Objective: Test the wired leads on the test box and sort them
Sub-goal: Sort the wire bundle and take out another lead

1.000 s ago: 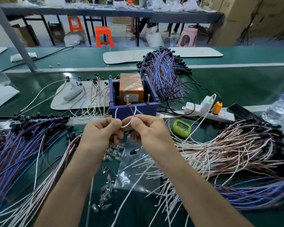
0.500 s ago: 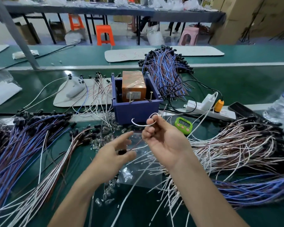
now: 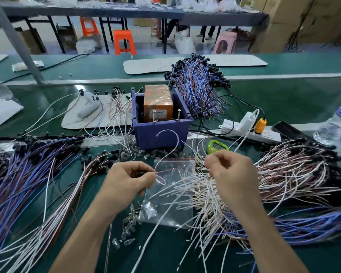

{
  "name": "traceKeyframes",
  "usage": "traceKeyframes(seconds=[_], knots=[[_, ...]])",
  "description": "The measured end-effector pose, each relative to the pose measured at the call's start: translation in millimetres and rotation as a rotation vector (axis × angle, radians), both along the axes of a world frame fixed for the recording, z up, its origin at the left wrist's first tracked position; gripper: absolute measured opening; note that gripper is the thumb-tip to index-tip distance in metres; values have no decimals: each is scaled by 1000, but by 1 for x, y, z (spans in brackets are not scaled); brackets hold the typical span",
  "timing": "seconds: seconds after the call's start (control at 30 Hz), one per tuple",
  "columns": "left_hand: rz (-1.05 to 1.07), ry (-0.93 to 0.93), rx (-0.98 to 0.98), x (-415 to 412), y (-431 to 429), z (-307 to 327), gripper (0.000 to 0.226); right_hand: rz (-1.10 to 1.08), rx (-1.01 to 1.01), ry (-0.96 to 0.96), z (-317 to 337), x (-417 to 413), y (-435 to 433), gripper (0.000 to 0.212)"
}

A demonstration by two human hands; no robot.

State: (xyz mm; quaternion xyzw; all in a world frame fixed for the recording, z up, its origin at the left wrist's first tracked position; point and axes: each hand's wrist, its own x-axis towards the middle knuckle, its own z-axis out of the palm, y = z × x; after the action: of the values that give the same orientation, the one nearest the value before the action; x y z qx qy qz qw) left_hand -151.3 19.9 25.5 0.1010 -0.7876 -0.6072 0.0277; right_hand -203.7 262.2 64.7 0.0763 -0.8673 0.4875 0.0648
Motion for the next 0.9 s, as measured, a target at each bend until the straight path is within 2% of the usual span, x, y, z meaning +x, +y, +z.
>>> traceKeyframes(seconds=[0.03,0.13,0.2,0.3,0.37,0.47,0.53,0.57,0.63,0.73,0.9], knots=[[-2,21,6,0,3,4,5,111,29,66,4,3,-7,10],[-22,119,67,1,14,16,9,454,199,65,2,6,-35,49],[15,209,140,0,19,23,14,541,191,0,-4,9,-54,54],[191,315,277,0,22,23,36,491,-167,-97,-7,8,-72,29],[226,295,254,0,26,22,53,455,-387,-179,-5,3,-76,30],[-55,274,325,1,37,25,55,502,-860,-405,4,0,-76,29],[-204,245,301,-3,45,29,43,476,-1240,-565,11,-4,-75,20],[-224,217,266,-5,49,32,36,423,-1368,-588,12,-7,-72,17],[-207,151,173,-10,53,34,26,317,-1505,-602,15,-13,-62,14],[-153,76,55,-13,53,33,26,208,-1589,-619,17,-22,-31,18],[-191,19,-110,-13,61,41,19,74,-1663,-517,11,-25,41,49]])
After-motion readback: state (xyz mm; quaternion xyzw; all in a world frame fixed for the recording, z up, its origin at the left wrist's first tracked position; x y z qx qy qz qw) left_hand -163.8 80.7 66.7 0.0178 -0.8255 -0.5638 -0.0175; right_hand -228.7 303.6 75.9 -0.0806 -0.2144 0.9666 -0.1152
